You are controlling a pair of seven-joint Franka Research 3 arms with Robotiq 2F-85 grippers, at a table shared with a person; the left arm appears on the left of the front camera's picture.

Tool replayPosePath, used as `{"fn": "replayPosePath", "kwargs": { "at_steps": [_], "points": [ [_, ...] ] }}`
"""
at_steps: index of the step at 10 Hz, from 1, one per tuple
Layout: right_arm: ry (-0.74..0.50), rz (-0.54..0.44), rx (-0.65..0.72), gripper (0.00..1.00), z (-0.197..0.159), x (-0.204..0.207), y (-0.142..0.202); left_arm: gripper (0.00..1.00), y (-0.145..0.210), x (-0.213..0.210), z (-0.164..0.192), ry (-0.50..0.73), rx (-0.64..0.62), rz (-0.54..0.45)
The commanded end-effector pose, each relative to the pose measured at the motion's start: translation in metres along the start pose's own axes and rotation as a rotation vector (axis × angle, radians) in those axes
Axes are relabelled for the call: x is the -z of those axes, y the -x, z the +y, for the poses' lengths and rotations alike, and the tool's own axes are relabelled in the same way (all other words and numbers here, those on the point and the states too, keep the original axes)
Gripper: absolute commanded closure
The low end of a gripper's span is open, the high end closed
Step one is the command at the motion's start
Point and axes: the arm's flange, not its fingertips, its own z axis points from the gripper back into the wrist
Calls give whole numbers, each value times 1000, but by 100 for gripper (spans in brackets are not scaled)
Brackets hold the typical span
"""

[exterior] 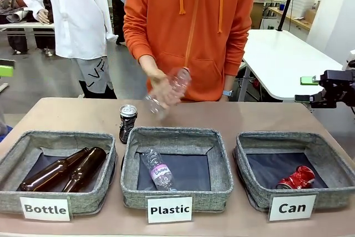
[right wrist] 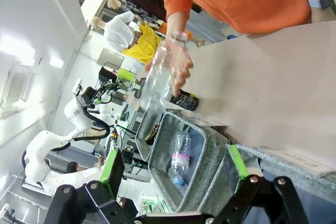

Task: Sort the can waste into the basket.
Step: Pick up the can waste from the table and place it in the right Fabric basket.

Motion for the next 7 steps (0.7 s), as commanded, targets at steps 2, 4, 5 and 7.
{"fn": "replayPosePath", "kwargs": {
  "at_steps": [2,4,5,7],
  "points": [
    [-1,-6,-23,0,1,0,-1,0,20,-53,20,-20,-112,-106],
    [-1,-6,-23,0,1,0,-1,0,24,-20,28,-15,-108,-62],
    [-1,-6,-23,0,1,0,-1,0,17,15,37,1,-87,-14],
    [-1,-6,-23,0,1,0,-1,0,3,90,51,-19,-41,104]
  ]
}}
